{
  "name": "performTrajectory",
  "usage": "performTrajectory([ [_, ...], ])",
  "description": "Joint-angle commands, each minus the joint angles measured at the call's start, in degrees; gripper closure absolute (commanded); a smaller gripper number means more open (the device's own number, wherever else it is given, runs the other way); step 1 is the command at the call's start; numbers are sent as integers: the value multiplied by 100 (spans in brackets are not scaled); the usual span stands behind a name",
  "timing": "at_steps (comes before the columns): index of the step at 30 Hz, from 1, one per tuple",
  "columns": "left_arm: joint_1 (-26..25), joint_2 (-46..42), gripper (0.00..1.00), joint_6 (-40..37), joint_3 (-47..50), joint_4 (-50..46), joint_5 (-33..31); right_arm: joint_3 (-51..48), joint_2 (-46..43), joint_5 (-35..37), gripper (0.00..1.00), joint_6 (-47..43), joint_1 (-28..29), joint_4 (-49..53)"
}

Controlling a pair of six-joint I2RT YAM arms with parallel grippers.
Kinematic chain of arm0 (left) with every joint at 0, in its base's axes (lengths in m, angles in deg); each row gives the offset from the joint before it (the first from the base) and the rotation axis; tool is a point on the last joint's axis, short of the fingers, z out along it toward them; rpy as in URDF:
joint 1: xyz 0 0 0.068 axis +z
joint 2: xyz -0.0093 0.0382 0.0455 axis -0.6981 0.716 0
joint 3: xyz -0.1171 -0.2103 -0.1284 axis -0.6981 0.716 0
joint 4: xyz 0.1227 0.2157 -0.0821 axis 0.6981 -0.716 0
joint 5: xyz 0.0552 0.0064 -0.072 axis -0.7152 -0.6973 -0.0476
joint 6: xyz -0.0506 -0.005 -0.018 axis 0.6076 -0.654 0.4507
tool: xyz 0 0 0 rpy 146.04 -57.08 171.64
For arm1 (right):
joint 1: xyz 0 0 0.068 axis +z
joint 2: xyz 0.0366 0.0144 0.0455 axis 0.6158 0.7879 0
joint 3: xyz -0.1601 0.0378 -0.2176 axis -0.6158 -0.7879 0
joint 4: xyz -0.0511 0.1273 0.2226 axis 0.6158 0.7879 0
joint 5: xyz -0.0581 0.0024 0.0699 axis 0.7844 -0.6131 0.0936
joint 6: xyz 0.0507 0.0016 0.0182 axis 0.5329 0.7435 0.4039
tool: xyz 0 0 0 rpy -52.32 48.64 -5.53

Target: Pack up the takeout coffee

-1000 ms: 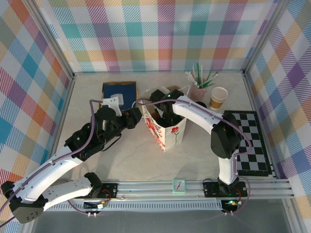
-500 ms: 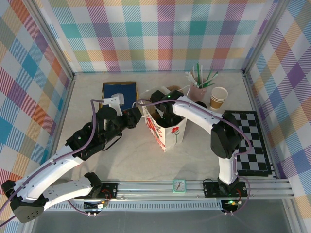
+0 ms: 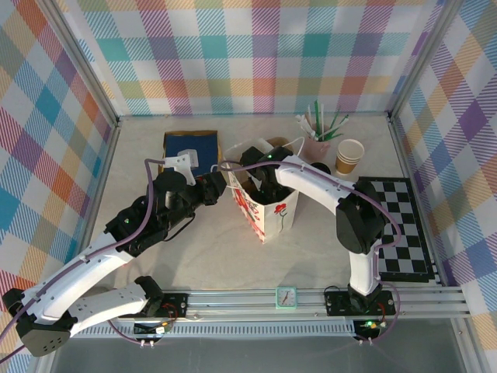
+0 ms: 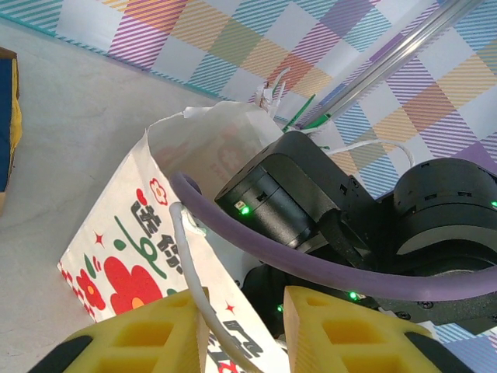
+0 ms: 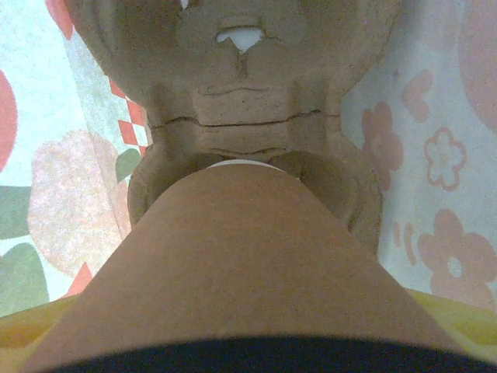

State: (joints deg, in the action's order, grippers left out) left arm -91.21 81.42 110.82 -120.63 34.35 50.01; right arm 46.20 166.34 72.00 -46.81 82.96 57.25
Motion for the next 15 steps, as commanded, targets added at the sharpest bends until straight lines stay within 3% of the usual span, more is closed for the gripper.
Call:
performTrajectory([
  [1,59,-90,68,-93,-127,162,-105,-109,-52,-39,59,18,-32,-101],
  [15,57,-116,68,-84,-100,172,-102,-267,-28,13,60,-27,-39,-273],
])
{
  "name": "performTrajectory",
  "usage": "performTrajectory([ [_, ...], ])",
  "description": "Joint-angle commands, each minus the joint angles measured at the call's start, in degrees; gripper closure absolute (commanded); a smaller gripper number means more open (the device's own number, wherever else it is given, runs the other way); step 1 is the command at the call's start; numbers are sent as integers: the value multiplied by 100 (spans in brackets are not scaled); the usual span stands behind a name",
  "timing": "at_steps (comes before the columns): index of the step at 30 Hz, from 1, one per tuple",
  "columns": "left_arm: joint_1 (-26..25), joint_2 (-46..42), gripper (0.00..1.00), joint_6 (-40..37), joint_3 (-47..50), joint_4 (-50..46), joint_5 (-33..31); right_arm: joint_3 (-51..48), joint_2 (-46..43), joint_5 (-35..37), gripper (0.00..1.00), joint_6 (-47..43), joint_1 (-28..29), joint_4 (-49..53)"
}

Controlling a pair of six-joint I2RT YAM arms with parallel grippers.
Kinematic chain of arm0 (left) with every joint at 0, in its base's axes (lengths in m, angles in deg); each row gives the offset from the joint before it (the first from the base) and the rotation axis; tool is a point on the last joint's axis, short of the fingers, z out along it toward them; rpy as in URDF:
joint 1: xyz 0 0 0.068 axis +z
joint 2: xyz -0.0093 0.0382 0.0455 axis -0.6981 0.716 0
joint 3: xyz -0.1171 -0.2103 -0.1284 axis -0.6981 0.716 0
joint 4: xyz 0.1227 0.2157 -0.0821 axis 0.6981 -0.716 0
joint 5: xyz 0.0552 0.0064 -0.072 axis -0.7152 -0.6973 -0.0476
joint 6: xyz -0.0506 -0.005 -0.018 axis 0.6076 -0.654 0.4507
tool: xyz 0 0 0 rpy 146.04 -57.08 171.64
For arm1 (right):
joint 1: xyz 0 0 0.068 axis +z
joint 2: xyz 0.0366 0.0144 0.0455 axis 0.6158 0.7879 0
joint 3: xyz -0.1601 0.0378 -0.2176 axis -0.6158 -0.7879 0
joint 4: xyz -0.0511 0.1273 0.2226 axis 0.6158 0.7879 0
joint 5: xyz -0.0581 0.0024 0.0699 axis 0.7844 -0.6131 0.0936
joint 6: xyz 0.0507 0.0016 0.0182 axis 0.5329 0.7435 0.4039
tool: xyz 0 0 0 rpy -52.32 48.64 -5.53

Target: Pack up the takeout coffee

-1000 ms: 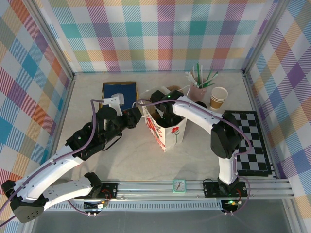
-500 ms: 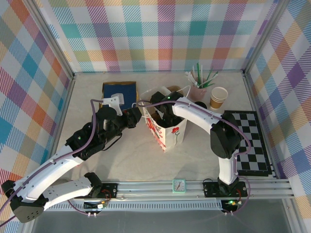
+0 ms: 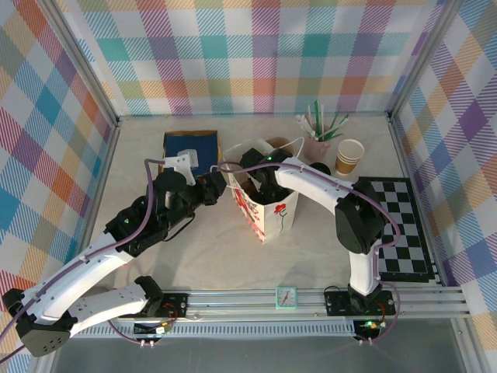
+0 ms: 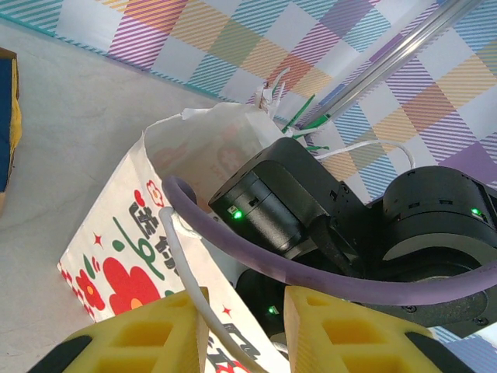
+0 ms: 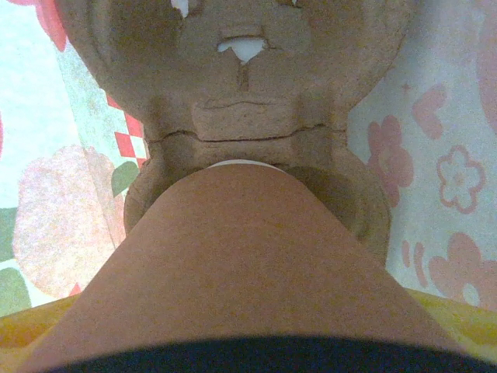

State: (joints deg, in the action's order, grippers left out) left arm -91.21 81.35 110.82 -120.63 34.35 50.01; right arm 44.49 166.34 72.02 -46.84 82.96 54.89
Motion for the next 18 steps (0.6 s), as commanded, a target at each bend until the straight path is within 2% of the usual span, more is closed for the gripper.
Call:
performTrajectory([
  [1,57,-105,68,-88,-100,166,-109,-98,-26,19,60,-23,-39,-43],
  [18,62,-142,69,-93,-92,154,-144,-169,9,118,60,-49,-100,-97],
])
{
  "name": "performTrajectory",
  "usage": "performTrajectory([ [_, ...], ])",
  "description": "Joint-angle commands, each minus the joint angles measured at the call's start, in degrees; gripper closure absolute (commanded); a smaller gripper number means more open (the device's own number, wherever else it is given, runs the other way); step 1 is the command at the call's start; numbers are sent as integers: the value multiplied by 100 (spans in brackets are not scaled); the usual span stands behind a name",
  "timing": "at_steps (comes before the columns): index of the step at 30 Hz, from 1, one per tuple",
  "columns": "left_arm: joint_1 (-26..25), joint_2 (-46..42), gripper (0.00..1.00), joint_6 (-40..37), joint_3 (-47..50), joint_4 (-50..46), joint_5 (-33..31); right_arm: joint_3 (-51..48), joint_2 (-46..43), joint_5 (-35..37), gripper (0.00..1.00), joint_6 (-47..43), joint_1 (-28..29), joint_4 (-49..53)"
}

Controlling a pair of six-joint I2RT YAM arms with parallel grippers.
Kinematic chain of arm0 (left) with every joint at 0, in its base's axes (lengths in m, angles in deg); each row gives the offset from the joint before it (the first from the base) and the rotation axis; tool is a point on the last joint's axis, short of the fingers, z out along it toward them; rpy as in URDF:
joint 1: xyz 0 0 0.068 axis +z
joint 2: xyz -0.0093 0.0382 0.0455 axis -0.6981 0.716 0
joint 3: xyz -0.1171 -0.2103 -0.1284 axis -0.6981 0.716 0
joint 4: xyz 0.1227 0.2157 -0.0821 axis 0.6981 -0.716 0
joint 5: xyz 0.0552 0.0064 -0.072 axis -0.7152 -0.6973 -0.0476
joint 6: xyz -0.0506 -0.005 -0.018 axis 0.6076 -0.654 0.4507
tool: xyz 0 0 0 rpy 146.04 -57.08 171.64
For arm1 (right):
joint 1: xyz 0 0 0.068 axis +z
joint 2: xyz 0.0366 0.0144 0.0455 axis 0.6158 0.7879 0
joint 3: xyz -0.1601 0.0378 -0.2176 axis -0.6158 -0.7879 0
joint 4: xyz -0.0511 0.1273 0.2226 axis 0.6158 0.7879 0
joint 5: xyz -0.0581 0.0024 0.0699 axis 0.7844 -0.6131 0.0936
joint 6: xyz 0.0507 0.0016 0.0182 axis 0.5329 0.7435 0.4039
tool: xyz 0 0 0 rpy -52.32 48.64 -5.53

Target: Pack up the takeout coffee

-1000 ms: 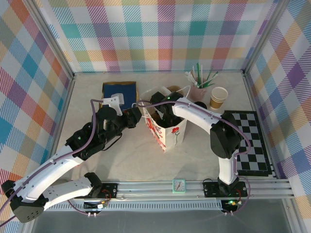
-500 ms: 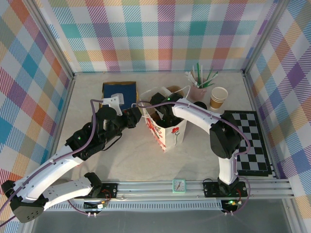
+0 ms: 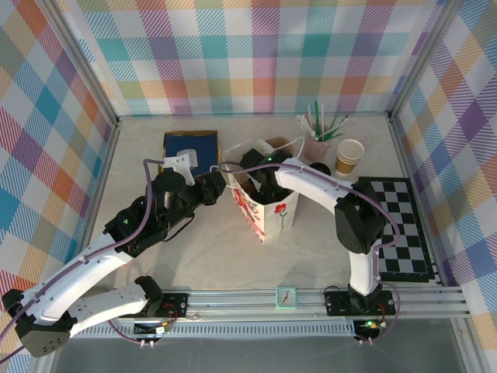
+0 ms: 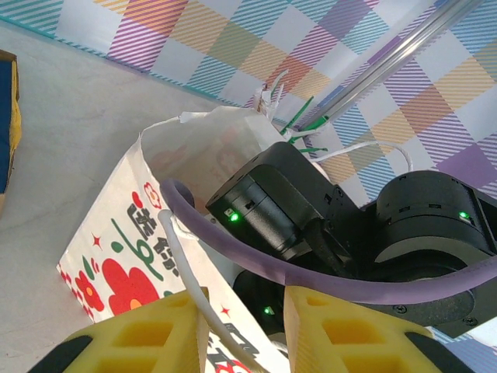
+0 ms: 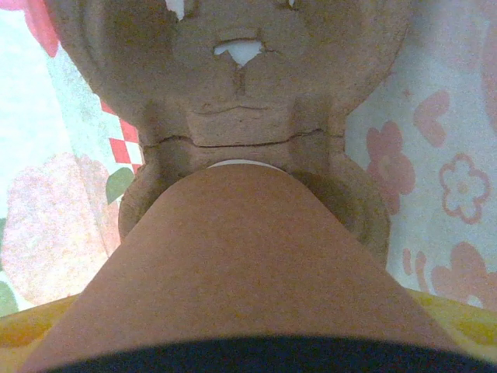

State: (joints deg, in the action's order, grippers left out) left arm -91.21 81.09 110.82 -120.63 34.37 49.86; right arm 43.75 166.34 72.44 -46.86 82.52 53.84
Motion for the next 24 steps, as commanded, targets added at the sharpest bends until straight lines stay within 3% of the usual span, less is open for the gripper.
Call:
performTrajectory([
  [1,57,-121,69,-95,-92,151,-131,-101,9,78,60,-52,-64,-2],
  [24,59,-230,69,-91,-56,72,-211,-173,57,58,60,-14,-96,-42],
])
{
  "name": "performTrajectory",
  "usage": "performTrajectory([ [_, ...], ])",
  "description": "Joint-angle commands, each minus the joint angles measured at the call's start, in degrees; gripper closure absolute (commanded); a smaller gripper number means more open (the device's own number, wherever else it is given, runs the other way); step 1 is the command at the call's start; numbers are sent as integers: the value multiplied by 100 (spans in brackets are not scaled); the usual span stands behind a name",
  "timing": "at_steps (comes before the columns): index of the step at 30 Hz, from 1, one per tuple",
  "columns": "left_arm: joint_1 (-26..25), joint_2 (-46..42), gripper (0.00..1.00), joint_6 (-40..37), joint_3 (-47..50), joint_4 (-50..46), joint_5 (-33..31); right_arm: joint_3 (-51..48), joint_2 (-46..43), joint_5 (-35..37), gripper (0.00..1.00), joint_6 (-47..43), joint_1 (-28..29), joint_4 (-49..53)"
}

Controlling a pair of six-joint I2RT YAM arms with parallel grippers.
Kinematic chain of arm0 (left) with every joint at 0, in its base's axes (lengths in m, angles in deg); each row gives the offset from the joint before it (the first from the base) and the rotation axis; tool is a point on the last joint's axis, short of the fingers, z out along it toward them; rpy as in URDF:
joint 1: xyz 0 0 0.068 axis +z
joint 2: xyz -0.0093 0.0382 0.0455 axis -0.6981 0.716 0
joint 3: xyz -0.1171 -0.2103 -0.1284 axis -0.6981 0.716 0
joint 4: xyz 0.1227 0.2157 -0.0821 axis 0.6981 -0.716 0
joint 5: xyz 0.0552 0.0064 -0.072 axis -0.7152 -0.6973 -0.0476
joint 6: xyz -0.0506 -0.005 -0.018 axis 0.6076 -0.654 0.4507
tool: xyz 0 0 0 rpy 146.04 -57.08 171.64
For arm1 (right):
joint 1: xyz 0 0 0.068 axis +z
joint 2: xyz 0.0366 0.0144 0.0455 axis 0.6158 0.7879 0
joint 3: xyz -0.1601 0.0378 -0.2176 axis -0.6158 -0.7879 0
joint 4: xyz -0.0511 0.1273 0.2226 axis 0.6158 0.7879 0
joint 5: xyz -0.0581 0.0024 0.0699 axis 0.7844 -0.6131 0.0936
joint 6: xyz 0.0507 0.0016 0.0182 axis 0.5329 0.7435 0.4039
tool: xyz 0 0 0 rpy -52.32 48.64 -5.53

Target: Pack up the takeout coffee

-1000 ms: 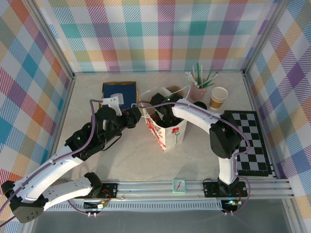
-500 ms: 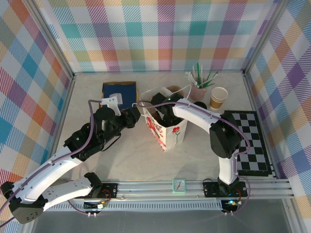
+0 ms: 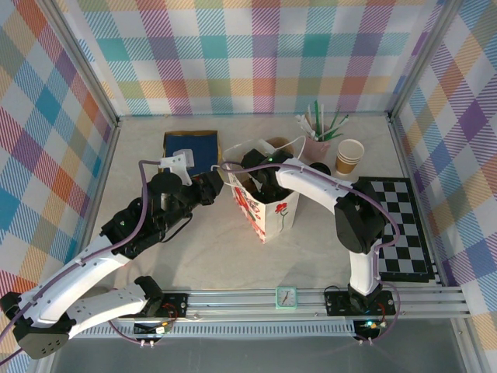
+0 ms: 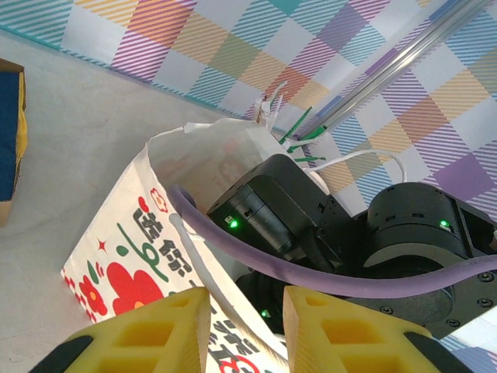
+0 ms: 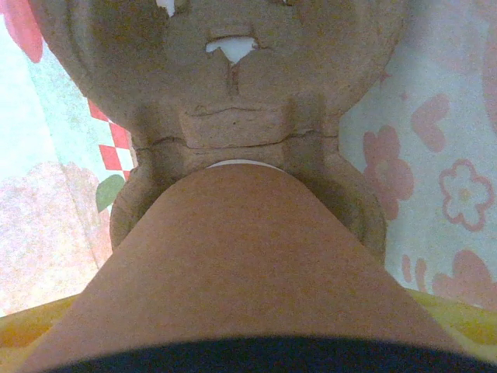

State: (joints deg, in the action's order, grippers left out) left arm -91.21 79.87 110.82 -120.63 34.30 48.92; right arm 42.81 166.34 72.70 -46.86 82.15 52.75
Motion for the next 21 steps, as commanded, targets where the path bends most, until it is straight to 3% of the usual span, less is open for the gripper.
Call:
performTrajectory([
  [1,57,-118,69,-91,-56,78,-115,-70,70,22,60,6,-55,88],
  [21,62,-92,70,-126,-118,52,-191,275,-301,13,60,140,-2,537],
])
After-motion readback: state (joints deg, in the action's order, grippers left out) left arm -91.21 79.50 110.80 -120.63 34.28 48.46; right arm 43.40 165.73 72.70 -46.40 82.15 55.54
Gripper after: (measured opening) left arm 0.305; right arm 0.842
